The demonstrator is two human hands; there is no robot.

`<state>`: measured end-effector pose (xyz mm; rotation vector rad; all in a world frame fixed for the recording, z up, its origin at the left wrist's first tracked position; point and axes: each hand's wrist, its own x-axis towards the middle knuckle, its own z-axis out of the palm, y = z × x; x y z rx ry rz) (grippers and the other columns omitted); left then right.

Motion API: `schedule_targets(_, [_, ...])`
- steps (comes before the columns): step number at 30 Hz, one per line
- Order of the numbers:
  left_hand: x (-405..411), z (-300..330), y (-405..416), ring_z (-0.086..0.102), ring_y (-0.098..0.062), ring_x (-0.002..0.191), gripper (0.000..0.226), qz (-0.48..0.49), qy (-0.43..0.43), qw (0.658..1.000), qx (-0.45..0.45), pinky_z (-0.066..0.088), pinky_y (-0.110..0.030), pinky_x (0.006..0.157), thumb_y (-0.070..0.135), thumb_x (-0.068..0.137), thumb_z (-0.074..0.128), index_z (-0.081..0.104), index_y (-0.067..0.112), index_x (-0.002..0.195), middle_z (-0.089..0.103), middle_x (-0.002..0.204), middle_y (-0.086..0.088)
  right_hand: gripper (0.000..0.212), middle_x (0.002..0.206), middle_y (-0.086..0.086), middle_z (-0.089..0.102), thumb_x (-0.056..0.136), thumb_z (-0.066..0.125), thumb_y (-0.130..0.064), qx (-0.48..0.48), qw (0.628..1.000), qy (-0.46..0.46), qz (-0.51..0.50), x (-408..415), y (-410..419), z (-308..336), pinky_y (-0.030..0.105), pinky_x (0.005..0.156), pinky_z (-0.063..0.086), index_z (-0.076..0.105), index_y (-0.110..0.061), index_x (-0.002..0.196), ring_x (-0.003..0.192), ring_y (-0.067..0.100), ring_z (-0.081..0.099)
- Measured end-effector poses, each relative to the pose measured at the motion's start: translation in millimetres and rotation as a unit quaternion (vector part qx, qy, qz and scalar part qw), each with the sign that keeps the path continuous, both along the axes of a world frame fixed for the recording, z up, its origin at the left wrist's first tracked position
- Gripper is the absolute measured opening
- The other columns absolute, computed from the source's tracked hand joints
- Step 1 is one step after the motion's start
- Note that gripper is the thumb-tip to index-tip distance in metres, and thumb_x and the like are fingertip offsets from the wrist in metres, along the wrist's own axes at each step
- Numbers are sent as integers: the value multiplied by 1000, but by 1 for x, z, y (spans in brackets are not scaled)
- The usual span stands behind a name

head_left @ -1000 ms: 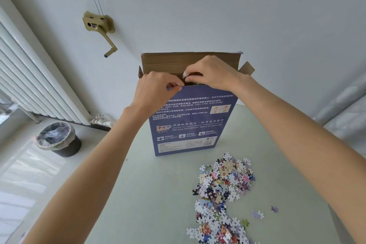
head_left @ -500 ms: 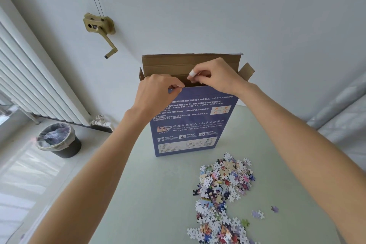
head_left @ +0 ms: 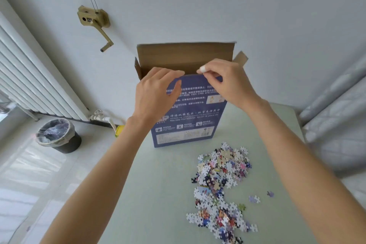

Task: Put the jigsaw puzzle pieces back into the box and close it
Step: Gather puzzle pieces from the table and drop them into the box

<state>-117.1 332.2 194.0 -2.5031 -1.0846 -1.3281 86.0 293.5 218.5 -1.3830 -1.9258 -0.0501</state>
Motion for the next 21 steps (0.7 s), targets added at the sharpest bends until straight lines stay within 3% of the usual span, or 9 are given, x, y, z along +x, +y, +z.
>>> schedule_targets(2, [5,-19,-23,60,-12,86,17,-35,-41,998,26,43,-17,66,20,89,56,71,18,97,71,90,5,15,95,2,70,90,56,-9,21,999,22,-42,2,-41,-28,21,71,52,69,-7,97,82,13,65])
schedule_targets(5, [17,-60,-53,61,-12,79,18,-121,-50,991,3,47,-19,64,13,89,55,72,13,95,70,84,4,15,96,3,71,88,59,-6,-30,991,54,-115,13,-97,-91,27,76,54,70,-8,99,86,15,67])
schedule_targets(8, [27,-109,-71,61,-11,76,17,-169,10,984,-60,48,-19,61,12,87,57,72,14,95,70,83,5,18,98,5,71,85,63,-5,-139,973,88,-162,25,-139,-150,33,77,54,70,-8,101,84,19,67])
schedule_targets(10, [38,-146,-79,61,-12,82,19,-157,70,971,-169,55,-26,66,16,87,59,70,18,102,70,91,5,21,103,6,70,85,63,-7,-229,949,101,-192,38,-161,-185,30,74,51,68,-10,106,73,17,66])
schedule_targets(12, [47,-182,-83,60,-14,94,32,-115,137,926,-332,55,-37,80,27,88,61,61,22,119,66,108,2,26,109,7,67,87,61,-10,-311,919,103,-220,51,-174,-212,30,76,49,65,-11,112,75,20,64])
schedule_targets(15, [68,-228,-88,49,-22,117,83,-42,204,838,-505,44,-41,99,51,78,67,28,21,144,46,134,-8,35,118,9,60,89,58,-15,-409,880,74,-230,76,-181,-243,35,91,43,55,-10,124,107,27,56])
schedule_targets(18, [89,-257,-85,32,-31,130,108,1,255,790,-558,37,-44,102,59,69,70,9,19,149,28,144,-16,49,137,12,43,88,60,-20,-474,852,37,-218,98,-166,-264,36,103,32,44,-8,133,126,28,38])
schedule_targets(21, [103,-275,-82,25,-30,131,114,7,285,779,-558,40,-42,99,59,65,73,7,19,149,22,146,-15,63,147,12,28,86,62,-27,-490,843,23,-222,115,-136,-278,43,110,26,34,-13,140,134,32,25])
